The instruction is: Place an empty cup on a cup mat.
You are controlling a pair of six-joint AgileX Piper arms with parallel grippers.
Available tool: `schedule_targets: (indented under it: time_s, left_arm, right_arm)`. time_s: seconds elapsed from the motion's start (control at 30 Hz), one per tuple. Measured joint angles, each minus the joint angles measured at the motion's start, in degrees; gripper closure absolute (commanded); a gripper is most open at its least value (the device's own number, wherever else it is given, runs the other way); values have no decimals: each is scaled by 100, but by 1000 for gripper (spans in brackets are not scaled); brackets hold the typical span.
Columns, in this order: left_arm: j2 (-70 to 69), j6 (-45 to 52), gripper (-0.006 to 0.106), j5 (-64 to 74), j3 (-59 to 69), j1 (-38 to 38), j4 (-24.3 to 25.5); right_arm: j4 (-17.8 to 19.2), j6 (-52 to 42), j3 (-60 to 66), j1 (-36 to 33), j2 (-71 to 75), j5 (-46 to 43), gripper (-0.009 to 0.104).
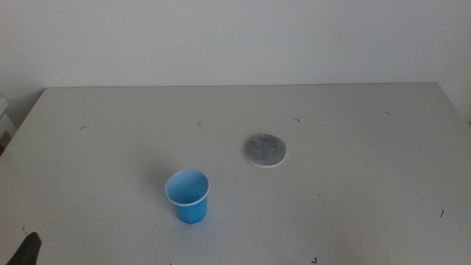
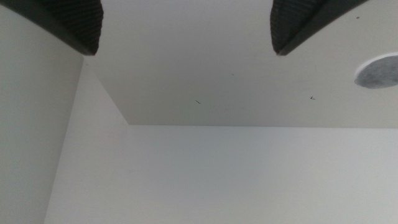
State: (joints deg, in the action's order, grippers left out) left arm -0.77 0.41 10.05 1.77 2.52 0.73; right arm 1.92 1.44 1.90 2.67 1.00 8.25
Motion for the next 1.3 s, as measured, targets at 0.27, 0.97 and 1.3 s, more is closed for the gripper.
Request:
schedule_targets:
  time_s: [0.27,0.97,1.3]
  left_arm:
    - [814,0,-5,-15,-675,0,-73]
    - [5614,0,-5,2865,-6064,1079,-105]
    - [7443,0,-5,4157,-7200,1079,-571]
  right_arm:
    - [0,0,0,0,0,0,1]
    - [0,0,0,0,0,0,1]
    - [0,0,0,0,0,0,1]
